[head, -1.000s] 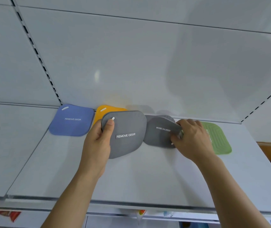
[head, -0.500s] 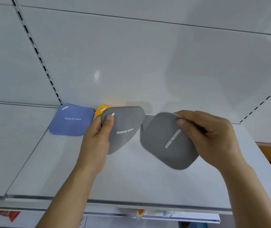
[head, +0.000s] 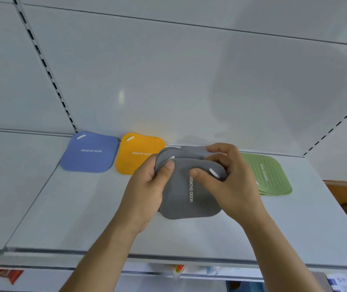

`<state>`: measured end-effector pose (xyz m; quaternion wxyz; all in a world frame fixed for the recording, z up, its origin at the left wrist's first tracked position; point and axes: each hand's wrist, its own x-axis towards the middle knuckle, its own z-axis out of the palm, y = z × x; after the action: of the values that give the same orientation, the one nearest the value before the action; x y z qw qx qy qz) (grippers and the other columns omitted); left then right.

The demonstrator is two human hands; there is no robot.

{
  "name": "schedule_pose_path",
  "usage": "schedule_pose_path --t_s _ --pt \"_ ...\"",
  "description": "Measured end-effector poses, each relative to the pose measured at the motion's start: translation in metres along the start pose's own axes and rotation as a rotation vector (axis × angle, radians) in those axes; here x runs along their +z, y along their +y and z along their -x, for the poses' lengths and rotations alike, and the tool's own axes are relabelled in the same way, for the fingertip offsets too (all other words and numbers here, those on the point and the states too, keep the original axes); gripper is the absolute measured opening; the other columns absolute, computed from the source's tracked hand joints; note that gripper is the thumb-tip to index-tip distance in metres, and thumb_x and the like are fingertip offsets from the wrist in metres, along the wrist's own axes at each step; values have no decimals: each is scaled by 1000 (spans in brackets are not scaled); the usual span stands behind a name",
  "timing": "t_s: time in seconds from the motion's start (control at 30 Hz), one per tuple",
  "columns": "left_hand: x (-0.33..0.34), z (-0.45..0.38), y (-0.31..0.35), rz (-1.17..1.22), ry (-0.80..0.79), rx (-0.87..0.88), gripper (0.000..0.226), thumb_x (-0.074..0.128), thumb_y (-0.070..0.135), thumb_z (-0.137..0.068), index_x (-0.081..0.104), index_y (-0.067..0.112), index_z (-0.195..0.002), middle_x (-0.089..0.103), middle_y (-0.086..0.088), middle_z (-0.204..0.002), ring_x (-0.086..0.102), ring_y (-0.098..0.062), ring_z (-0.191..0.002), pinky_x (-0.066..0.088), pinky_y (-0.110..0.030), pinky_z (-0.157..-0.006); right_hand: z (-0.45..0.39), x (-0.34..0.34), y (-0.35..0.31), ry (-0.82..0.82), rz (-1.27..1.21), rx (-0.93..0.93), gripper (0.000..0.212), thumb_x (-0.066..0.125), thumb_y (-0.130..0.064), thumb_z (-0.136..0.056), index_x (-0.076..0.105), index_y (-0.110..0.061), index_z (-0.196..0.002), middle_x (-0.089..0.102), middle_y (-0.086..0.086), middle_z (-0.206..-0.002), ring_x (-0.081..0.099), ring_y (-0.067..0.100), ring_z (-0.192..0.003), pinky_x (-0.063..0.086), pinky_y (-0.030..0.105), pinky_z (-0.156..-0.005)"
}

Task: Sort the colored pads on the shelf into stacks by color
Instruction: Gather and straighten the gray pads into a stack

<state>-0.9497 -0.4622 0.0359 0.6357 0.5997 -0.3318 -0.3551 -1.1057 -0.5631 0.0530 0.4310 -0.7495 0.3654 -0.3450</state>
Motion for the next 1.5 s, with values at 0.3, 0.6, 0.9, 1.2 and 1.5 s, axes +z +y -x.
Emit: schedule_pose_path --t_s 0.3,0.6,0.9,1.2,1.5 --pt "1 -2 8 232 56 -171 31 50 29 -109 81 28 -109 79 7 -118 73 -12 -114 52 -43 -106 15 -22 14 52 14 -126 16 59 -29 -99 71 -39 -99 72 -13 -84 64 9 -79 49 24 -72" --pt "2 0 6 138 -72 -181 30 48 34 -110 78 30 -114 78 2 -120 71 -19 -117 50 -46 -107 -14 -42 -20 -254 456 -458 15 69 -20 -96 76 -31 -105 69 -16 -90 61 1 -85 41 7 -72" --pt "3 2 -4 213 -67 -214 36 43 33 -111 76 25 -119 75 -8 -124 68 -32 -120 48 -57 -110 -17 -1 6 39 401 -383 16 84 -26 -85 71 -21 -93 64 -19 -94 61 11 -88 48 25 -72" --pt "6 -3 -13 200 -19 -150 40 47 43 -103 73 24 -125 74 -6 -126 66 -31 -123 45 -63 -113 -21 0 12 -58 301 -372 16 81 -25 -87 65 -21 -88 66 -15 -100 64 15 -96 53 34 -79" --pt "12 -7 -10 -74 -45 133 22 58 34 -105 71 25 -120 76 11 -119 68 -9 -117 51 -35 -104 -15 8 11 80 339 -420 12 76 -25 -90 65 -18 -89 62 -12 -89 62 15 -84 51 31 -68"
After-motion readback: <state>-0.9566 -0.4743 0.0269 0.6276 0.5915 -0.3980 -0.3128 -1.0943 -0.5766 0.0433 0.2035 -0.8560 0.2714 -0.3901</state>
